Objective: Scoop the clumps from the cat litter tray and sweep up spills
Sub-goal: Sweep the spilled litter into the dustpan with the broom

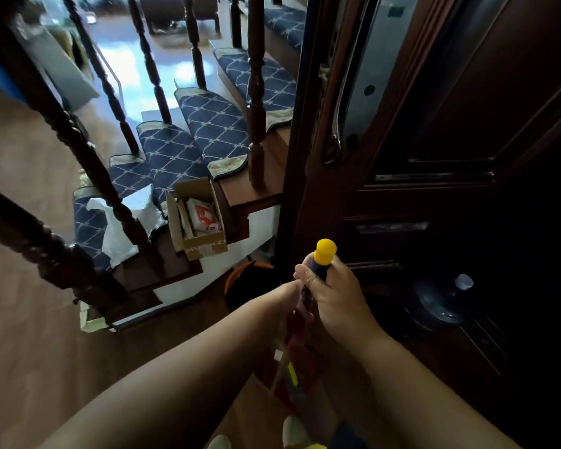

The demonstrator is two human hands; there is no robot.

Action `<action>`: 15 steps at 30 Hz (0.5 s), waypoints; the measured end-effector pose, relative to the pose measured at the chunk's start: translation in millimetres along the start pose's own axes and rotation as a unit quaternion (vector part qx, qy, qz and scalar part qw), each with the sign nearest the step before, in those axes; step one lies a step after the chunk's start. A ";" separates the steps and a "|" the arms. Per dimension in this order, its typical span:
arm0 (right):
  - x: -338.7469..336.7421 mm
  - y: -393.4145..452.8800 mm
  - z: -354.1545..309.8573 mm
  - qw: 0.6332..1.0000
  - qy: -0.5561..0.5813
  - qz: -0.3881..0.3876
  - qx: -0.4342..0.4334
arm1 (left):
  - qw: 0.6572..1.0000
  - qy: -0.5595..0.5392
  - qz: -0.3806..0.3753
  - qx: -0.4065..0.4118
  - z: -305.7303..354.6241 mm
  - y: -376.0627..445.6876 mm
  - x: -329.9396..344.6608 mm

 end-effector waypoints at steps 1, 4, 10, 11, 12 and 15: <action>-6.2 4.7 5.7 1.000 0.005 0.004 0.003 | 1.000 -0.006 -0.005 -0.017 -0.7 2.6 1.5; -18.7 20.0 17.2 1.000 0.015 0.005 0.006 | 0.999 -0.038 0.002 -0.035 4.9 6.6 3.8; -26.6 49.2 25.4 1.000 -0.006 -0.026 -0.007 | 0.996 0.043 0.072 0.030 32.1 15.8 -4.7; -28.2 54.8 25.1 1.000 -0.005 -0.027 -0.010 | 0.994 0.062 0.084 0.040 37.5 13.0 -5.9; -29.7 59.9 25.6 1.000 -0.006 -0.028 -0.011 | 0.992 0.076 0.091 0.046 41.1 11.3 -6.9; -38.7 72.4 25.6 1.000 -0.010 -0.021 -0.008 | 0.989 0.088 0.098 0.066 52.9 6.0 -4.8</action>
Point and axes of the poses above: each hand's wrist, its own y-axis towards the middle knuckle, its own x-axis out of the palm, z = x × y, the point moved 9 cm from there along y, towards the middle knuckle, and after that the axes turned 5 degrees about -z, right-handed, at the moved point
